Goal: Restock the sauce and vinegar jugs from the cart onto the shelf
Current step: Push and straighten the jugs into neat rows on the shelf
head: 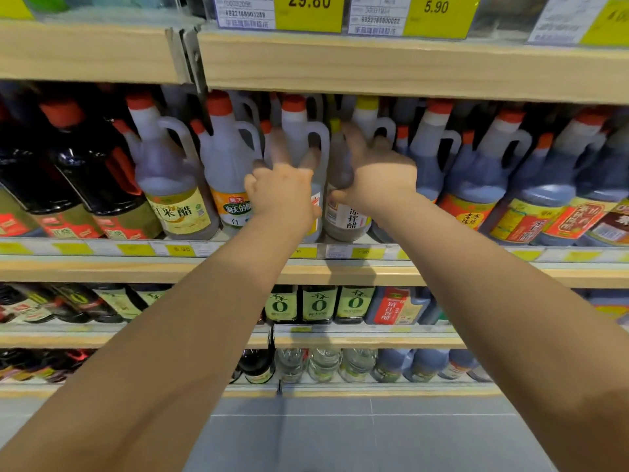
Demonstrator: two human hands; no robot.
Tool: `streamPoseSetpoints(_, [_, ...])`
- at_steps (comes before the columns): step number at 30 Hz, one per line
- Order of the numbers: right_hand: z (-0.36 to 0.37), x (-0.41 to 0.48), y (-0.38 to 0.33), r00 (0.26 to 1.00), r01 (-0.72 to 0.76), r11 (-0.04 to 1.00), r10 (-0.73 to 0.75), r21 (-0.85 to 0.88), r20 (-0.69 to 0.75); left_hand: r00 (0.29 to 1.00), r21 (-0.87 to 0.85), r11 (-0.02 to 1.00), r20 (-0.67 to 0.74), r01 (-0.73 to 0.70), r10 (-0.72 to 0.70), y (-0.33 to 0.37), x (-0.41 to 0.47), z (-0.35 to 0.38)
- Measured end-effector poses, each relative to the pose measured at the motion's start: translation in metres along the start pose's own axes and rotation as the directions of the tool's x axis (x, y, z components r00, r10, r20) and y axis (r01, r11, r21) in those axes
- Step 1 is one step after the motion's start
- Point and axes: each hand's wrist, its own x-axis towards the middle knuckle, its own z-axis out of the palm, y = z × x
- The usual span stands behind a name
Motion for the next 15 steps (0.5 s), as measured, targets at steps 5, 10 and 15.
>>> streamPoseSetpoints(5, [-0.010,-0.016,0.001,0.999,0.033,0.995,-0.031,-0.091,0.026,0.998,0.058,0.998,0.055,0.026,-0.030,0.004,0.010,0.002])
streamPoseSetpoints(10, [-0.007,-0.018,0.003,0.999,0.043,0.999,-0.042,-0.031,0.020,0.997,0.049,0.998,0.058,0.047,-0.050,0.005,0.014,0.006])
streamPoseSetpoints(15, [-0.003,-0.013,0.005,0.998,0.057,0.998,-0.057,0.028,-0.019,0.999,0.065,0.997,0.033,0.036,-0.038,0.003,0.014,0.007])
